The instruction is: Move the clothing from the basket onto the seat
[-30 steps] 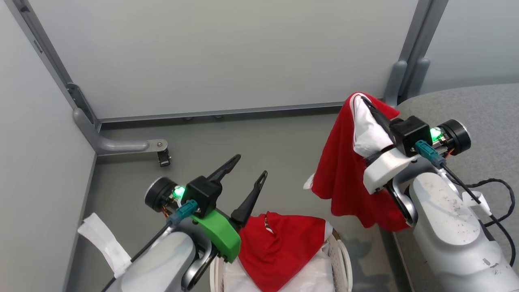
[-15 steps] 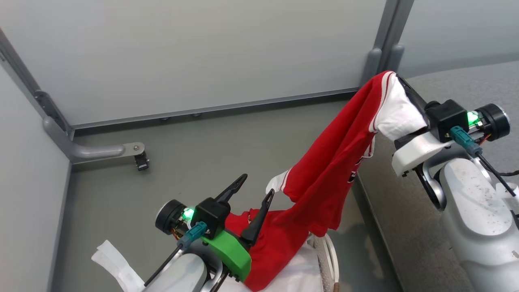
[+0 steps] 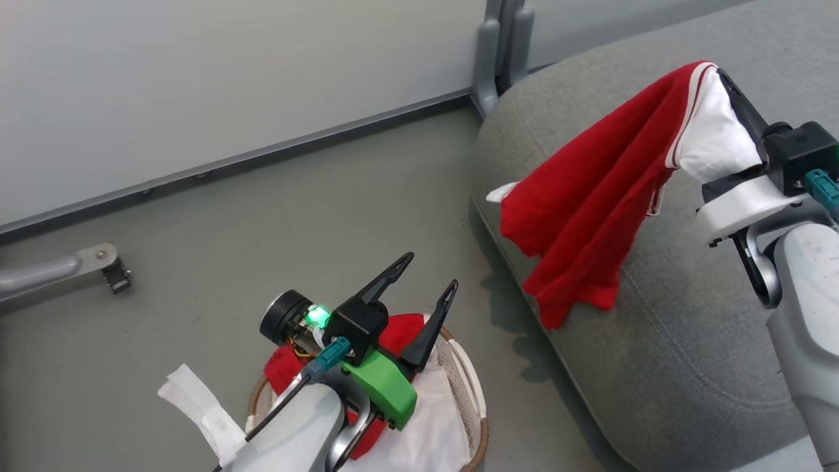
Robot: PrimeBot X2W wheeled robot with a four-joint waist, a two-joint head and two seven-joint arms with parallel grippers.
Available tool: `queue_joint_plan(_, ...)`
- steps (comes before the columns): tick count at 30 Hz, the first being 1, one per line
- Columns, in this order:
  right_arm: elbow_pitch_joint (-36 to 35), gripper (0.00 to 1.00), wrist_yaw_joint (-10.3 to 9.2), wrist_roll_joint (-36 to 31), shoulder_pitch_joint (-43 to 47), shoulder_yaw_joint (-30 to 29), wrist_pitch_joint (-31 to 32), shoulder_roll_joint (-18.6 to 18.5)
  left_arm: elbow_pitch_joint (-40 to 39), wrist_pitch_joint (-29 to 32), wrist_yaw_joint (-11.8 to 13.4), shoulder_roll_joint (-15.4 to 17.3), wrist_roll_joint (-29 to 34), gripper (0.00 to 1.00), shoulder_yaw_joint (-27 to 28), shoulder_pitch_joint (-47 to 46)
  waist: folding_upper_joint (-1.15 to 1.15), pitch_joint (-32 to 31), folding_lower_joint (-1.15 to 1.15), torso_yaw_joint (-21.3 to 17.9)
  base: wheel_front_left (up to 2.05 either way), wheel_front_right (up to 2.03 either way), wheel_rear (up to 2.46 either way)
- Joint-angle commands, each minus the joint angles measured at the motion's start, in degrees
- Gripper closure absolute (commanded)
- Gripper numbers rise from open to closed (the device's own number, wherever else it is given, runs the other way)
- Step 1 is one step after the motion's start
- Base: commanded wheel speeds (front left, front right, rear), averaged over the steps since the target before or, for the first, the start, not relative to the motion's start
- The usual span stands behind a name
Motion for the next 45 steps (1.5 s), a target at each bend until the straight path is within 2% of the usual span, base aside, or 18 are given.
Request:
queue_joint_plan(1, -0.4, 1.00, -0.08, -0.3, 0.2, -0.2, -0.1, 0.0, 0.3, -0.1, -0.2, 0.2, 0.3, 0.00, -0.2, -1.3, 0.68, 5.5, 0.00, -6.3, 0.00, 0.00, 0.00)
queue_joint_plan(7, -0.1, 1.00, -0.08, -0.3, -0.3, 0.8, -0.1, 0.9, 0.7, -0.1, -0.2, 1.0, 0.2, 0.00, -2.0, -3.4, 0.68, 8.3, 0.00, -8.9, 0.00, 0.00, 0.00)
queue_joint_plan(15, 4.8, 1.00, -0.08, -1.6, -7.5, 0.6, -0.1, 1.5, 1.0, 0.0, -0.3, 2.2, -1.1, 0.00, -4.3, -6.1, 0.68, 11.8, 0.00, -7.3, 0.00, 0.00, 0.00)
queue_joint_plan(21, 9.5, 1.00, -0.09, -2.7, -19.1, 1.9, 0.3, -3.8, 0.2, -0.1, -0.3, 2.4, -1.3, 0.00, -4.7, -8.0, 0.68, 13.9, 0.00, -2.9, 0.00, 0.00, 0.00)
queue_joint_plan(30, 11.2, 1.00, -0.09, -5.3, -37.5, 0.5, 6.4, -18.8, -1.5, 0.0, -0.3, 2.5, -0.2, 0.00, -4.8, -9.5, 0.68, 16.6, 0.00, 5.1, 0.00, 0.00, 0.00)
queue_joint_plan(36, 12.5, 1.00, -0.09, -6.3, -45.9, -0.9, 10.8, -26.4, -2.9, 0.0, -0.3, 2.8, 0.4, 0.00, -4.8, -9.9, 0.68, 18.9, 0.00, 9.0, 0.00, 0.00, 0.00)
queue_joint_plan(40, 15.0, 1.00, -0.09, -5.8, -47.1, -2.0, 11.4, -26.7, -3.5, 0.0, -0.3, 3.4, 0.8, 0.00, -4.9, -10.3, 0.68, 21.2, 0.00, 10.5, 0.00, 0.00, 0.00)
queue_joint_plan(45, 20.3, 1.00, -0.09, -5.3, -42.5, -4.7, 9.1, -24.0, -3.3, -0.1, -0.3, 3.8, 1.5, 0.00, -5.7, -11.1, 0.68, 23.8, 0.00, 11.8, 0.00, 0.00, 0.00)
